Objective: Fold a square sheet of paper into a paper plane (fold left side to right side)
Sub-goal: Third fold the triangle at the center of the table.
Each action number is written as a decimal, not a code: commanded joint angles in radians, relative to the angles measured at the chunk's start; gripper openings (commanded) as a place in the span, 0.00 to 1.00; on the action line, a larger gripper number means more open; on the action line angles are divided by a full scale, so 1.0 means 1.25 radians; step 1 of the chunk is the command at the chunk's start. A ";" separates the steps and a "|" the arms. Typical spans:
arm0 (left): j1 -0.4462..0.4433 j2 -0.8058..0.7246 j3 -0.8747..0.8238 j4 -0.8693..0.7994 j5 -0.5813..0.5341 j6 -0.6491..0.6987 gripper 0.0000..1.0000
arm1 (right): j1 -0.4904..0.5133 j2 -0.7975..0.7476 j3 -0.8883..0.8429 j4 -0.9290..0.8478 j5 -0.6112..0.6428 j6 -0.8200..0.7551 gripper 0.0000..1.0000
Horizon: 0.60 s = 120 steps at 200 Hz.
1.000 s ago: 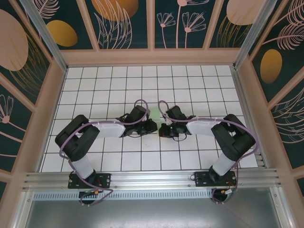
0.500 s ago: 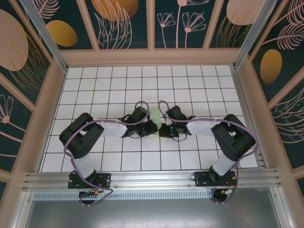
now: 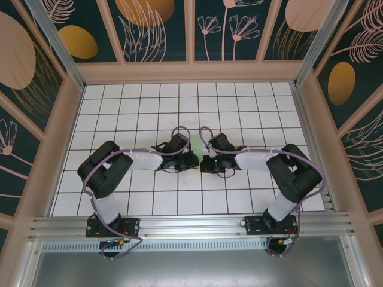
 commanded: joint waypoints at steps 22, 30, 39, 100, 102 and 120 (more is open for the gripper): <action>0.044 0.023 0.025 -0.044 -0.098 0.044 0.18 | 0.022 0.061 -0.048 -0.166 0.071 -0.005 0.04; 0.051 0.018 0.025 -0.046 -0.101 0.049 0.18 | 0.022 0.061 -0.049 -0.165 0.072 -0.005 0.04; 0.057 0.016 0.027 -0.050 -0.106 0.054 0.18 | 0.022 0.063 -0.050 -0.164 0.071 -0.005 0.04; 0.106 0.025 0.027 -0.061 -0.114 0.084 0.19 | 0.023 0.062 -0.052 -0.165 0.070 -0.005 0.04; 0.108 0.025 0.026 -0.061 -0.115 0.085 0.19 | 0.023 0.061 -0.052 -0.165 0.070 -0.005 0.04; 0.118 0.023 0.012 -0.056 -0.119 0.090 0.19 | 0.023 0.060 -0.052 -0.167 0.070 -0.005 0.04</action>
